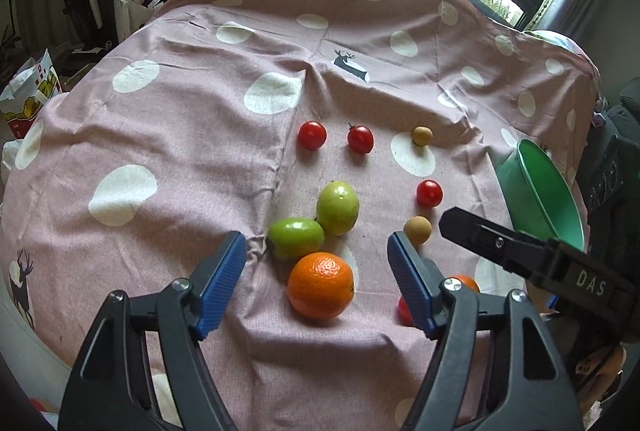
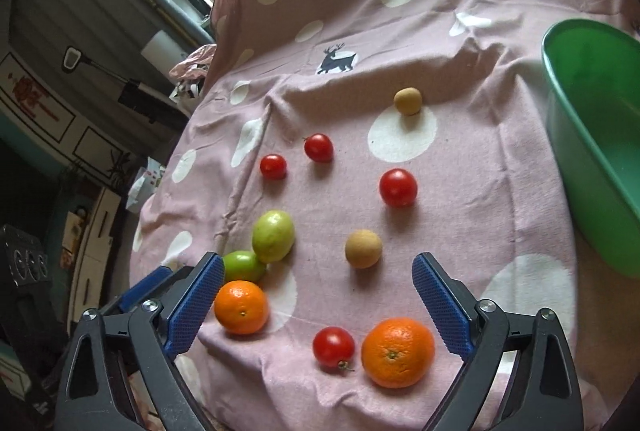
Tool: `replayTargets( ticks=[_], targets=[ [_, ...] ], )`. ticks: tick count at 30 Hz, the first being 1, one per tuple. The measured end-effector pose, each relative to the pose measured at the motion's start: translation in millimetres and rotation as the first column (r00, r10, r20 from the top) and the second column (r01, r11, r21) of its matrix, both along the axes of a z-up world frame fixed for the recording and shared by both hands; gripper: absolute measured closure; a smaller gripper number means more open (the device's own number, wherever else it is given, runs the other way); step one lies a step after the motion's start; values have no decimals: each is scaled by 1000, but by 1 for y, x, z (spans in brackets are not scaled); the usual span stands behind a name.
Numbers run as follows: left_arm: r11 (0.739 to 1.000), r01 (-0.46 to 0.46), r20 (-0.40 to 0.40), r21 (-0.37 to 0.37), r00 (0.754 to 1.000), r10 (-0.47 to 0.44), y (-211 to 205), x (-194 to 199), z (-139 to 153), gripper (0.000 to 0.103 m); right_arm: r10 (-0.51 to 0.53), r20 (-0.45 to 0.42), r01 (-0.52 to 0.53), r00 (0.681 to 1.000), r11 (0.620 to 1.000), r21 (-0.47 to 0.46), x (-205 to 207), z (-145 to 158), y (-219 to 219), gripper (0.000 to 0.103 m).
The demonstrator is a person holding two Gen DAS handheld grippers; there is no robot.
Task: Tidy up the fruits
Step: 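Move the right gripper to the orange and close on it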
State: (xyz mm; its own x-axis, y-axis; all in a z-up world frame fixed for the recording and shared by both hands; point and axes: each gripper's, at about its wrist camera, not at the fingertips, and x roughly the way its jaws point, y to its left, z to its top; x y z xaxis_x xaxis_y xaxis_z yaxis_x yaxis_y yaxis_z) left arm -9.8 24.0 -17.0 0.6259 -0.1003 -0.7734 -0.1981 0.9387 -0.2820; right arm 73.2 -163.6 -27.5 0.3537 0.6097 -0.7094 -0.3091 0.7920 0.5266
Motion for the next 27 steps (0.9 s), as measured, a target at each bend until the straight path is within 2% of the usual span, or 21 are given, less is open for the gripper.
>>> replayTargets(
  ticks=[3,6,8,10,12,13,15,22,27],
  targets=[
    [999,29,-18,-31,999,-29,-1,-5,-8,38,49,-66,-45,997,997,67,2,-8,6,23],
    [999,45,-27,-26,999,-46,-5,-9,-14,45,99,-98,-88,990,990,106,0,-10,13,26],
    [997,60,-35,-41,998,-61,-7,-10,-18,59,124,-111,-111,986,987,119,-2,-12,20,27],
    [995,80,-39,-52,996,-82,-9,-10,-20,64,149,-123,-133,981,983,128,-2,-13,25,29],
    [995,82,-27,-51,996,-84,-11,-10,-19,65,161,-115,-149,980,983,106,-4,-12,31,31],
    [995,83,-26,-55,996,-85,-11,-10,-19,65,163,-115,-153,980,984,88,-4,-12,34,44],
    [995,77,-33,-58,996,-79,-11,-9,-21,66,167,-151,-155,974,984,88,-2,-18,38,54],
    [994,79,-58,-71,995,-84,-10,-5,-28,73,208,-164,-201,964,978,59,1,-25,49,55],
    [993,80,-54,-84,995,-85,-10,-4,-30,72,213,-171,-211,962,977,32,2,-31,56,56]
  ],
)
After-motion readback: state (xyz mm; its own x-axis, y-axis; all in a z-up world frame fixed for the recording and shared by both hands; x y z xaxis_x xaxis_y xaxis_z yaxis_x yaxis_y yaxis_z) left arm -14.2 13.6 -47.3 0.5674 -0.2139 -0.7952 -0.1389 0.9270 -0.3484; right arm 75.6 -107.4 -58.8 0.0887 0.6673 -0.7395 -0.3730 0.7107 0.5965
